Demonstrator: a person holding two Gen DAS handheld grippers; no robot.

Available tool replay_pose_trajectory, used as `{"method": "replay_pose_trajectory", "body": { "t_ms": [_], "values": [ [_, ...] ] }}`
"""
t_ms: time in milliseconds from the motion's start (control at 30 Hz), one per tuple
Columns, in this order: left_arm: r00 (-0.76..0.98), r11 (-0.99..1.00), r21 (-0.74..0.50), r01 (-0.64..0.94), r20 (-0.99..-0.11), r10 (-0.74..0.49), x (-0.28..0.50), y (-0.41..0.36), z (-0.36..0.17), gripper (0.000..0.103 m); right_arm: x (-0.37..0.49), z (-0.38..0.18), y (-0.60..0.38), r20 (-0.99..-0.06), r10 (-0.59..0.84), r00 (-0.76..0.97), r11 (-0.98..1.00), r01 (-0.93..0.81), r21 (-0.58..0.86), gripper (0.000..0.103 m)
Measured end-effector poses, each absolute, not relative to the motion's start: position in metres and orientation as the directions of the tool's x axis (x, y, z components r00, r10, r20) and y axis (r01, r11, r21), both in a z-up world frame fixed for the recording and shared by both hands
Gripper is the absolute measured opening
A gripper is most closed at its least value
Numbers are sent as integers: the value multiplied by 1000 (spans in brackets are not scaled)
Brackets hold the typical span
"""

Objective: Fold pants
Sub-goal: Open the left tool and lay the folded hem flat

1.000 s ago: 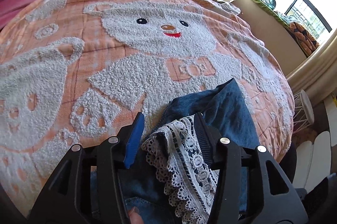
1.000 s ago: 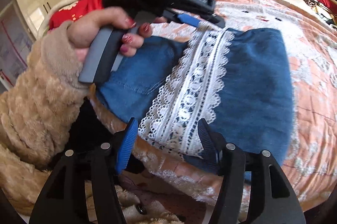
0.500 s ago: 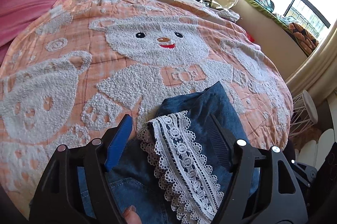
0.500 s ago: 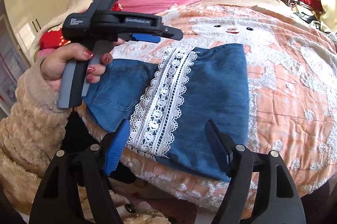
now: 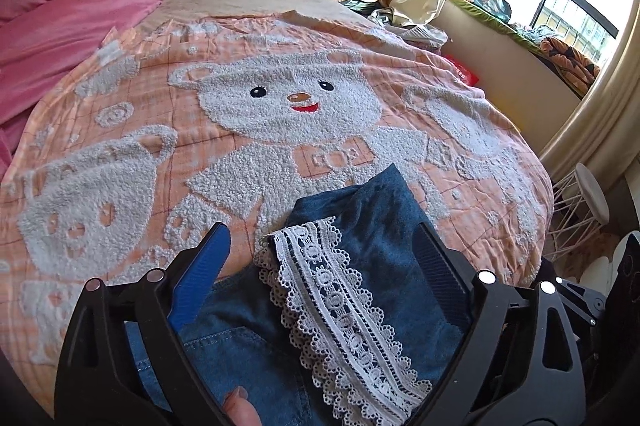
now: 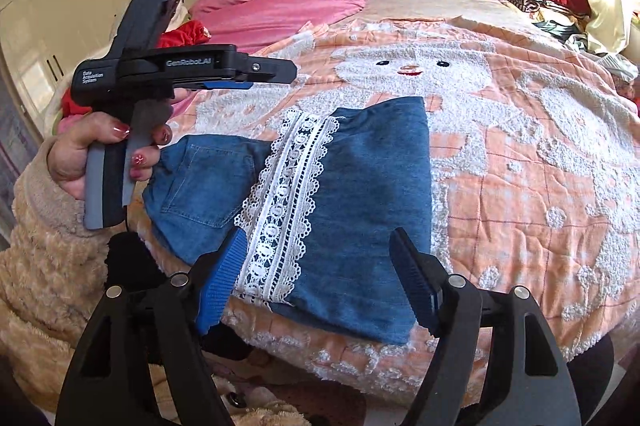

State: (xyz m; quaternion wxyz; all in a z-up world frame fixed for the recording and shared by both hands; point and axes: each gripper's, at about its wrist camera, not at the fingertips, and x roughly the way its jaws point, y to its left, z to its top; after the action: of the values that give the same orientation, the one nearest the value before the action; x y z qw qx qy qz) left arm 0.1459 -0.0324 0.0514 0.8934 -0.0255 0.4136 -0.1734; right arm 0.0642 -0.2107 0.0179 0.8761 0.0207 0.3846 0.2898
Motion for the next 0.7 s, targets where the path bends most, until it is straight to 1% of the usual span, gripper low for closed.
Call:
{"method": "replay_pose_trajectory", "body": {
  "t_ms": [267, 700],
  "values": [
    [614, 941, -179, 287, -719, -324, 137, -34, 60, 91, 65, 21, -222, -658, 498, 565, 852, -459, 252, 73],
    [638, 946, -160, 283, -705, -310, 118, -37, 65, 92, 68, 23, -238, -655, 480, 583, 868, -423, 259, 73]
  ]
}}
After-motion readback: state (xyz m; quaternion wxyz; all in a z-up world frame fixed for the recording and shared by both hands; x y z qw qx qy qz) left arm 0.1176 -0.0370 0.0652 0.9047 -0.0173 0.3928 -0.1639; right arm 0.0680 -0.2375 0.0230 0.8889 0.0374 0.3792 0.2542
